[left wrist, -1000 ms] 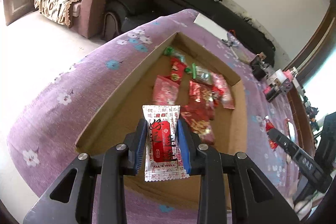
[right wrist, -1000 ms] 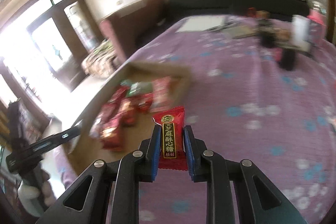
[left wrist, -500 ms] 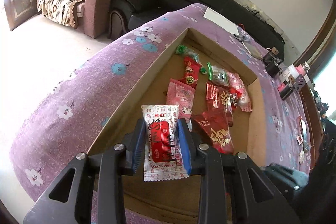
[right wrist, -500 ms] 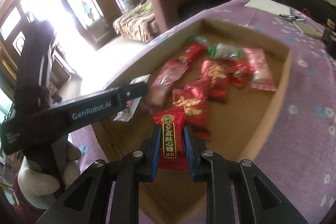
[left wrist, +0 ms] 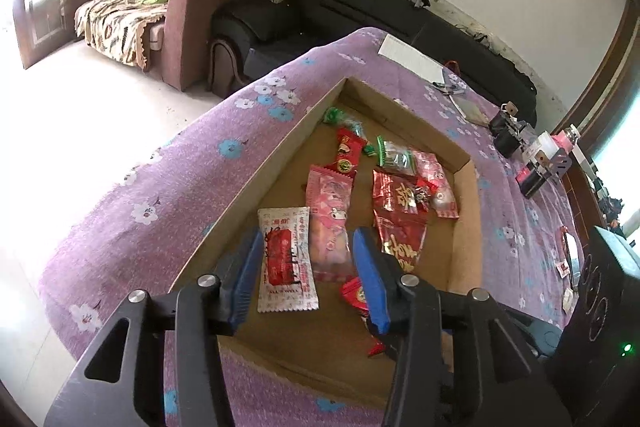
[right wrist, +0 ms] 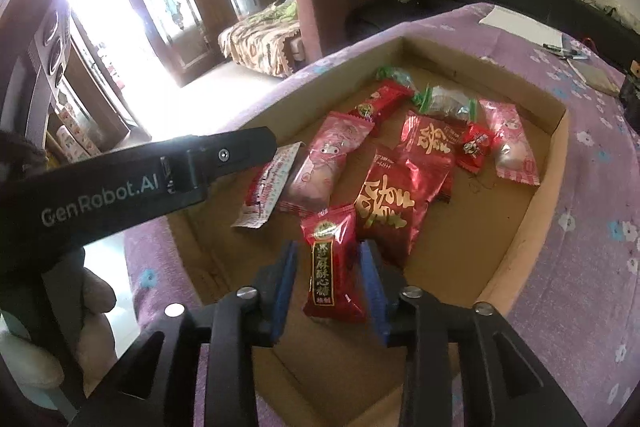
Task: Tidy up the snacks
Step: 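Carry both snacks into the box and open both tools, then grasp the cream wrapped candy with the right tool while the left tool approaches another white-and-red sachet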
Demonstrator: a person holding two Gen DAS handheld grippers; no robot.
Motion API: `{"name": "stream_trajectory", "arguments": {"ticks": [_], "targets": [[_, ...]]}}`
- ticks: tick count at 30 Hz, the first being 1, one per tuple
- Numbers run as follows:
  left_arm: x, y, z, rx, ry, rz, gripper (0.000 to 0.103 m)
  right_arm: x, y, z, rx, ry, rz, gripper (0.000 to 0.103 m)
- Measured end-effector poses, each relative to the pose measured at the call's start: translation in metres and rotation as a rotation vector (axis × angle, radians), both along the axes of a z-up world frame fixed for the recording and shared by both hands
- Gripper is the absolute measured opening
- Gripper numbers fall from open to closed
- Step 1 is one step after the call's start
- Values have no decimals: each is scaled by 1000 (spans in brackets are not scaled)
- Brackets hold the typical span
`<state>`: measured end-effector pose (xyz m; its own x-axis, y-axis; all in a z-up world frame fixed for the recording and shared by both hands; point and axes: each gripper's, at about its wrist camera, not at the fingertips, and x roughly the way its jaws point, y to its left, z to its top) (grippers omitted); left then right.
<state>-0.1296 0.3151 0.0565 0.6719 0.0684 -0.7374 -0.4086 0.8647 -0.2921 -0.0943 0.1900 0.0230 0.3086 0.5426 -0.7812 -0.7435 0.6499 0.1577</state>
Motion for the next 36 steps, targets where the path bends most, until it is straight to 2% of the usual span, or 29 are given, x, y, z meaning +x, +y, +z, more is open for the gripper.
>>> {"name": "stream_trajectory", "arguments": {"ticks": [9, 14, 16, 17, 24, 28, 32, 36], "targets": [[-12, -22, 12, 76, 4, -2, 45, -8, -33, 17, 54, -3, -48, 37], [-19, -45, 19, 165, 14, -15, 46, -13, -58, 24, 81, -14, -91, 42], [-22, -55, 22, 194, 12, -22, 59, -13, -69, 25, 89, -16, -114, 42], [-24, -59, 24, 207, 6, -25, 61, -13, -74, 25, 93, -12, -123, 42], [-31, -91, 37, 297, -9, -69, 62, -9, -110, 24, 121, 4, -193, 43], [-30, -107, 38, 317, -4, -102, 62, -6, -129, 22, 132, 8, -226, 47], [-27, -121, 37, 328, 5, -133, 62, -4, -145, 18, 139, 16, -255, 47], [-22, -135, 36, 299, 16, -176, 61, -1, -159, 13, 143, 25, -277, 48]]}}
